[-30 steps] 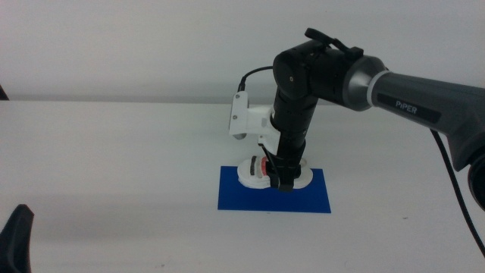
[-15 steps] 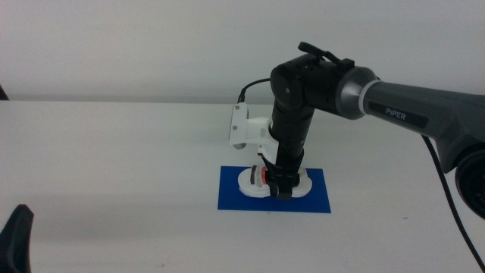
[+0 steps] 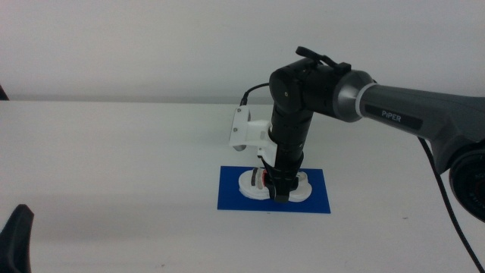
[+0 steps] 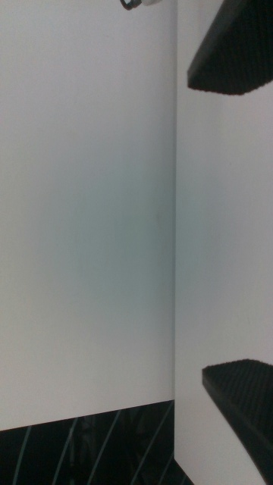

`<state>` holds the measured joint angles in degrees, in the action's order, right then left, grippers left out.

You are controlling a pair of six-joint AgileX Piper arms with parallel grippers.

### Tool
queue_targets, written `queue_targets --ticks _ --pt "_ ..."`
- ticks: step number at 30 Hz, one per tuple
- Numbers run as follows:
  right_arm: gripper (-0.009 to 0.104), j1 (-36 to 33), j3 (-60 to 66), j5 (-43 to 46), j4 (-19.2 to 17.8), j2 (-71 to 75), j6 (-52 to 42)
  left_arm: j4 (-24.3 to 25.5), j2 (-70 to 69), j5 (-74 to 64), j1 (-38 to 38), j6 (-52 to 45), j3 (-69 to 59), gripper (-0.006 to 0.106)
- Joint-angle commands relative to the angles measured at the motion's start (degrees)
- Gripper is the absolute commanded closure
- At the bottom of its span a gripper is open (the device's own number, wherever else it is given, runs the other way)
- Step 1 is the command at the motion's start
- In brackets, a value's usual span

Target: Use one arm to grab the shoe from the table and place it on the mat.

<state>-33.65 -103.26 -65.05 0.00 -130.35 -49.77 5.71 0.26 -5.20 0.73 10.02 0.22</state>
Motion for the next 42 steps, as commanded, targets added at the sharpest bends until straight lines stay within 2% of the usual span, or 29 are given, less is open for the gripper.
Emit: queue_targets --ticks 1,3,8,10,12,16,19,21,24,27,29,32,37,42 --pt "0.076 0.52 0.11 0.8 0.0 -0.61 2.29 -0.12 -2.35 0.66 -0.14 0.33 -2.44 0.007" --pt "0.061 0.52 0.11 0.8 0.0 -0.61 3.76 -0.12 -2.35 0.66 -0.14 0.33 -2.44 0.007" --pt "0.013 0.3 0.11 2.2 0.0 0.41 7.49 -0.12 -2.35 0.66 -0.14 0.33 -2.44 0.007" --pt "0.002 0.21 0.11 3.24 0.0 2.37 9.04 -0.12 -2.35 0.66 -0.14 0.33 -2.44 0.007" --pt "0.002 -0.07 0.11 4.42 0.0 6.02 9.94 -0.12 -2.35 0.66 -0.14 0.33 -2.44 0.007" --pt "0.002 -0.16 0.2 5.29 3.1 16.42 12.73 -0.12 -2.35 0.66 -0.14 0.33 -2.44 0.007" --pt "0.002 0.83 4.53 6.2 2.37 26.83 18.37 -0.12 -2.35 0.66 -0.14 0.33 -2.44 0.007" --pt "0.002 2.71 12.04 9.59 1.22 35.52 21.59 -0.12 -2.35 0.66 -0.14 0.33 -2.44 0.007" --pt "0.002 7.24 27.86 20.03 -0.45 51.97 25.83 -0.12 -2.35 0.66 -0.14 0.33 -2.44 0.007" --pt "0.002 13.32 45.35 31.55 -0.59 67.53 34.89 -0.12 -2.35 0.66 -0.14 0.33 -2.44 0.007" --pt "0.002 17.28 55.59 37.21 -2.58 77.39 43.04 -0.12 -2.35 0.66 -0.14 0.33 -2.44 0.007" --pt "0.002 21.24 67.24 41.45 -5.95 88.74 49.77 -0.12 -2.35 0.66 -0.14 0.33 -2.44 0.007" --pt "0.002 23.3 77.97 45.2 -6.09 101.47 49.77 -0.12 -2.35 0.66 -0.14 0.33 -2.44 0.007" --pt "0.002 23.3 81.38 44.63 -5.21 108.69 49.77 -0.12 -2.35 0.66 -0.14 0.33 -2.44 0.007"
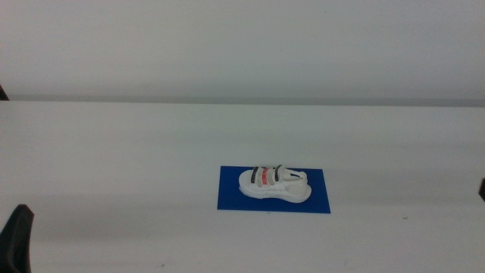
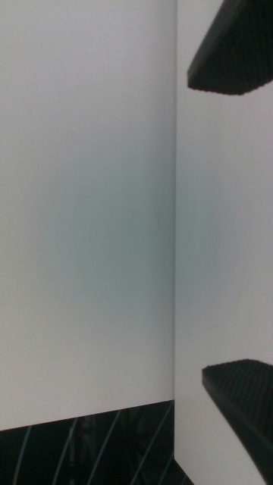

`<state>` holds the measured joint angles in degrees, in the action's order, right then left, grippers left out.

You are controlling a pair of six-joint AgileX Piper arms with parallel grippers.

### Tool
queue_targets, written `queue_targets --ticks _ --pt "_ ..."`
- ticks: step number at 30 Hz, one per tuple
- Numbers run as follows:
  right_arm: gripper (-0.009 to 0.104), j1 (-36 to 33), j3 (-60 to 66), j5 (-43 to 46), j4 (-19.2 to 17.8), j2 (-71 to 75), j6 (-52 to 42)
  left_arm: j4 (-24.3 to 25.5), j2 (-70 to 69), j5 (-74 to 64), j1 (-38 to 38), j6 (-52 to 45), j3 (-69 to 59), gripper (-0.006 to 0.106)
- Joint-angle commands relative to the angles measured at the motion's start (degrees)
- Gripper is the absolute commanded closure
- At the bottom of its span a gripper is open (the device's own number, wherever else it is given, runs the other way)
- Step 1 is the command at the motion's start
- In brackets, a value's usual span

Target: Use one arm to grab the shoe from the table and place it on the mat.

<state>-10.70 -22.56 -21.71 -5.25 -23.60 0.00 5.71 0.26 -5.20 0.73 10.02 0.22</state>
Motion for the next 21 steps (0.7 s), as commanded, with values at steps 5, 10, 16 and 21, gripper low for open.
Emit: queue_targets --ticks 5,10,16,21 --pt "0.002 0.35 0.68 1.65 0.03 6.62 0.0 -0.12 -2.35 0.66 -0.14 0.33 -2.44 0.007" --pt "0.002 1.61 5.29 9.24 -1.37 11.18 1.67 -0.12 -2.35 0.66 -0.14 0.33 -2.44 0.007" --pt "0.002 8.45 19.63 20.77 2.21 22.92 5.89 -0.12 -2.35 0.66 -0.14 0.33 -2.44 0.007" --pt "0.002 9.44 23.63 19.45 2.21 25.6 6.01 -0.12 -2.35 0.66 -0.14 0.33 -2.44 0.007"
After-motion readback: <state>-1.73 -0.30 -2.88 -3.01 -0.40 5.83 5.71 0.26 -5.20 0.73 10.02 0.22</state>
